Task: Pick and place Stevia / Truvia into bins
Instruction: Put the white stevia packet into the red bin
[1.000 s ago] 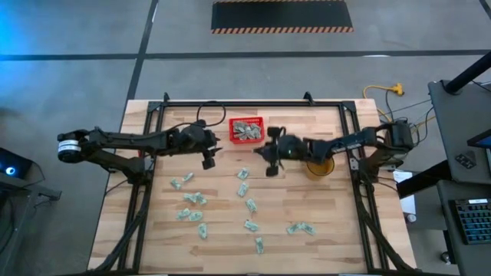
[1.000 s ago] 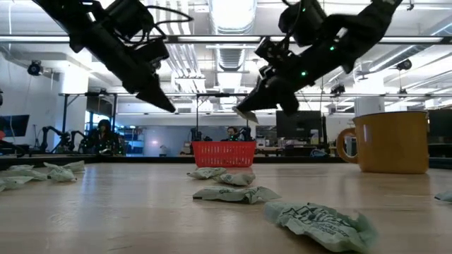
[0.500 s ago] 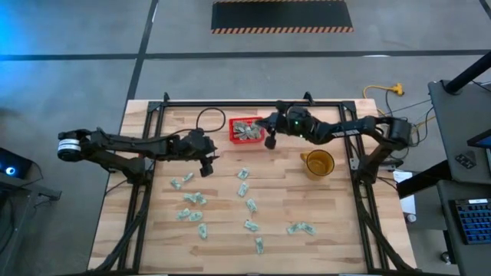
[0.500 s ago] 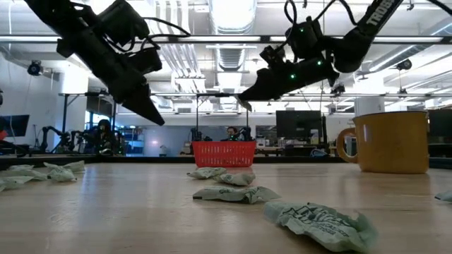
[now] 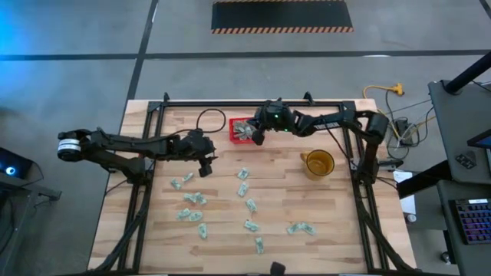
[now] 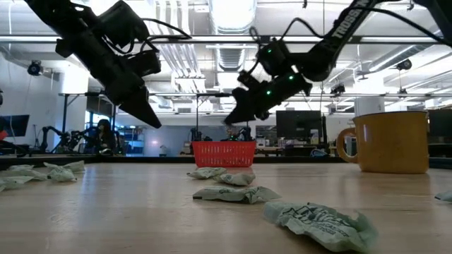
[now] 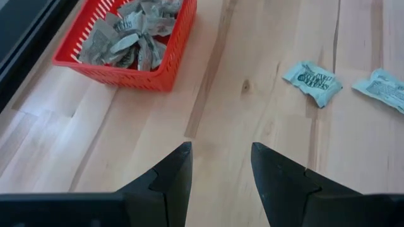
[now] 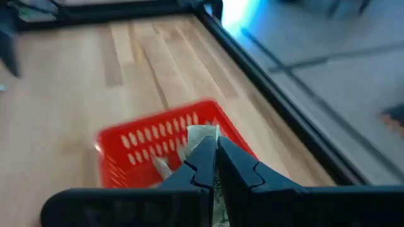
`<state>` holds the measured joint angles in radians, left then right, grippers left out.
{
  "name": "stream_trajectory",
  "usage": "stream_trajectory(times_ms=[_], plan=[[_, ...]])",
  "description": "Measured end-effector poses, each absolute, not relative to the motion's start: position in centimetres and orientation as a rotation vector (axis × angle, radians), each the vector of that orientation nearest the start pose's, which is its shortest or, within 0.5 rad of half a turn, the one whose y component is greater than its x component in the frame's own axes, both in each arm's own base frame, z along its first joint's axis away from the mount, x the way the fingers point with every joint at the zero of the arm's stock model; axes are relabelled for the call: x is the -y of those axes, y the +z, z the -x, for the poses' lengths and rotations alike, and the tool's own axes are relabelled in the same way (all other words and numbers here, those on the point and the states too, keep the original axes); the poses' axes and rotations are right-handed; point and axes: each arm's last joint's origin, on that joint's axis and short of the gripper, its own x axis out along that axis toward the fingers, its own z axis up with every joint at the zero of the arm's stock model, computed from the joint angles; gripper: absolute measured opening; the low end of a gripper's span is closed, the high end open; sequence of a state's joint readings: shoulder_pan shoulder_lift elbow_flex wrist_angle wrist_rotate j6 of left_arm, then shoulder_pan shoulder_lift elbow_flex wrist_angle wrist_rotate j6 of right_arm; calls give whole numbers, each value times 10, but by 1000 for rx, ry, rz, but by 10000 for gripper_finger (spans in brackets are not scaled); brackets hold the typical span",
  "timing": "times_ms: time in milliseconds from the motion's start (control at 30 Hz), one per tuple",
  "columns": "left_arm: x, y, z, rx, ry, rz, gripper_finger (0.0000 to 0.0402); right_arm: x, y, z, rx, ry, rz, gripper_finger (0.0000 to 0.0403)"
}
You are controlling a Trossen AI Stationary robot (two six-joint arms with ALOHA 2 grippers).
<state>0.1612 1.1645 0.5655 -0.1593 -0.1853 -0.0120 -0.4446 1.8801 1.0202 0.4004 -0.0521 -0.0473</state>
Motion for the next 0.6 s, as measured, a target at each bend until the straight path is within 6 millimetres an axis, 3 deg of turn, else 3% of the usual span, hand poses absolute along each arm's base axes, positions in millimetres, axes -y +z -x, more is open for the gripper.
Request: stream_trajectory(times_ms=[167, 367, 600], plan=[[-41, 191, -217, -768, 335, 3, 146, 172, 162, -363, -559, -361, -62, 30], [-40, 190, -217, -769, 336, 9, 146, 173, 160, -368, -596, -340, -66, 99], [-33, 185, -215, -806, 243, 57, 146, 162, 185, -356, -543, -222, -36, 155]])
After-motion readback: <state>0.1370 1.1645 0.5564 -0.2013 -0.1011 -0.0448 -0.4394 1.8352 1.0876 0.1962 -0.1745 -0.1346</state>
